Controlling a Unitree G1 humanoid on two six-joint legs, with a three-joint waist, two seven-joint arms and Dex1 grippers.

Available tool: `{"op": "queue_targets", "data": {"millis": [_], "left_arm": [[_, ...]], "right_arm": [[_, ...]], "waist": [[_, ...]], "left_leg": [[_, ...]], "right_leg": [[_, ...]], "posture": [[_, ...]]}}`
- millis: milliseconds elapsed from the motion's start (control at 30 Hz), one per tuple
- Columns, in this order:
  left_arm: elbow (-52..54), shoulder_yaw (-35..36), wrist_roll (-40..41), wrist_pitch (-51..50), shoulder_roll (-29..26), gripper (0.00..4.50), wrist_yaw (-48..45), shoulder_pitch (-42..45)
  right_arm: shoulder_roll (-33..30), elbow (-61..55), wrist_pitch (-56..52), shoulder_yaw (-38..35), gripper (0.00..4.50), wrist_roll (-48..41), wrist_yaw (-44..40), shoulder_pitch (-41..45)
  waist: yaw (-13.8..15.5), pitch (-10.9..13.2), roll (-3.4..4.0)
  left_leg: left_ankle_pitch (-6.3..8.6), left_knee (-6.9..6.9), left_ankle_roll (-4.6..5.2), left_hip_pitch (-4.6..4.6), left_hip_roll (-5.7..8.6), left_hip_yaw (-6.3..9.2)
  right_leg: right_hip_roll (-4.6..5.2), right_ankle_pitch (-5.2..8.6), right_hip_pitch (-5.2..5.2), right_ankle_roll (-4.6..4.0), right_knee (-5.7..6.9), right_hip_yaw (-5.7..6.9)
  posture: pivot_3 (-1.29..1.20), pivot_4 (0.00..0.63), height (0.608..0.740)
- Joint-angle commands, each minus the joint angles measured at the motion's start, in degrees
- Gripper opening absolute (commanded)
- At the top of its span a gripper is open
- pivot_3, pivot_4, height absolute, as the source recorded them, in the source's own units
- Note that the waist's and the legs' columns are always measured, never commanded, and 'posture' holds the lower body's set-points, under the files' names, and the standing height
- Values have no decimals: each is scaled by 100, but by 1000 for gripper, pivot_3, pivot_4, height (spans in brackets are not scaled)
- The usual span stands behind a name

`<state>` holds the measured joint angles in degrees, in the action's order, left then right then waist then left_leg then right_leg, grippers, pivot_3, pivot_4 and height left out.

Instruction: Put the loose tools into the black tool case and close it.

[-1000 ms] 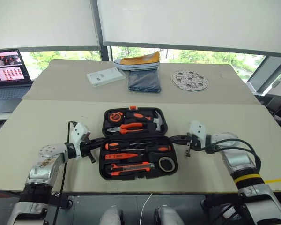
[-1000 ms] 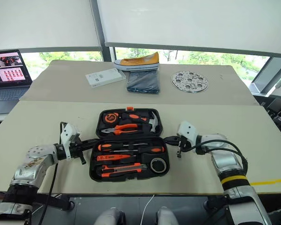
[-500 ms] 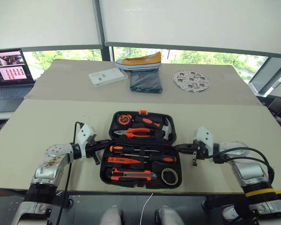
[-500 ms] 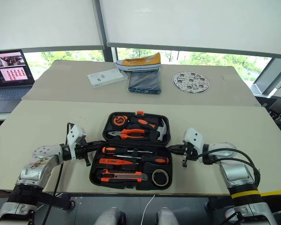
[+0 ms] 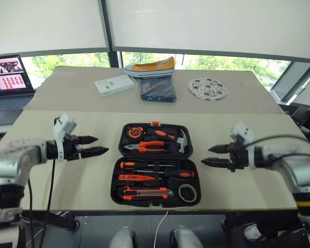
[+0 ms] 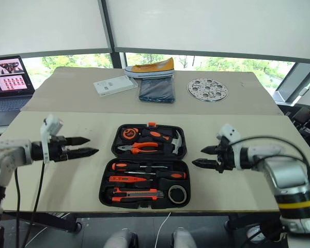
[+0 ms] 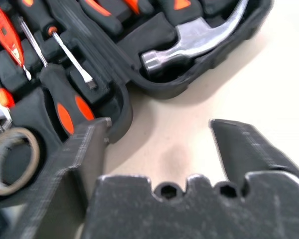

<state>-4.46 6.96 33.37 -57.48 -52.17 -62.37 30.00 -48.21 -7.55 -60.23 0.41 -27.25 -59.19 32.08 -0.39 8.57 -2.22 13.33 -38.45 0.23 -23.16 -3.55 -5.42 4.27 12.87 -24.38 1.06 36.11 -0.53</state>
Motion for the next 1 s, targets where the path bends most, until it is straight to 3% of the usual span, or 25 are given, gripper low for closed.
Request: {"op": "queue_targets", "data": {"millis": [33,233,367,533,633,967,1000], "left_arm": [[-102,-389,-193,-485,196,4500,500,430],[-842,-652,-704,-313,805,4500,1237,1037],[-1042,-720,-820,-309,1022,4500,1423,1147],[-1094,-673,-776,-344,1058,4500,1360,1117],[-1153,-660,-779,-285,1094,3822,1357,1086],[-1490,-646,-784,-4,1462,172,1409,1111],[-1496,-643,-792,18,1471,4,1415,1103]], "right_arm": [[274,247,-1240,350,4470,-78,529,689],[1158,1549,-2012,548,4470,303,1547,1823],[1412,2068,-1950,556,4470,395,1784,2117],[1554,2419,-1940,728,4470,543,2006,2216],[1579,2507,-1905,825,3791,659,2150,2193],[1442,2326,-2226,555,275,516,2256,2026],[1426,2295,-2260,538,65,489,2252,1991]], "waist": [[-15,0,0],[-35,2,-4],[-34,2,-4],[-35,2,-4],[-36,2,-4],[-33,2,-4],[-31,2,-4]], "left_leg": [[0,1,0,-2,0,1],[-1,1,1,-34,9,3],[-1,-5,2,-102,17,6],[4,-19,10,-127,17,12],[8,-29,18,-135,21,12],[-31,-42,24,-98,35,30],[-37,-41,27,-95,39,32]], "right_leg": [[-2,0,-1,0,0,0],[-2,-3,-28,-6,3,-2],[2,-8,-91,1,11,-7],[3,-13,-93,12,13,-4],[7,-17,-93,20,10,-4],[10,-41,-64,16,20,-9],[10,-45,-63,17,23,-13]], "posture": [[0,150,740],[0,150,740],[0,150,740],[0,150,740],[0,150,740],[0,150,740],[0,150,740]]}}
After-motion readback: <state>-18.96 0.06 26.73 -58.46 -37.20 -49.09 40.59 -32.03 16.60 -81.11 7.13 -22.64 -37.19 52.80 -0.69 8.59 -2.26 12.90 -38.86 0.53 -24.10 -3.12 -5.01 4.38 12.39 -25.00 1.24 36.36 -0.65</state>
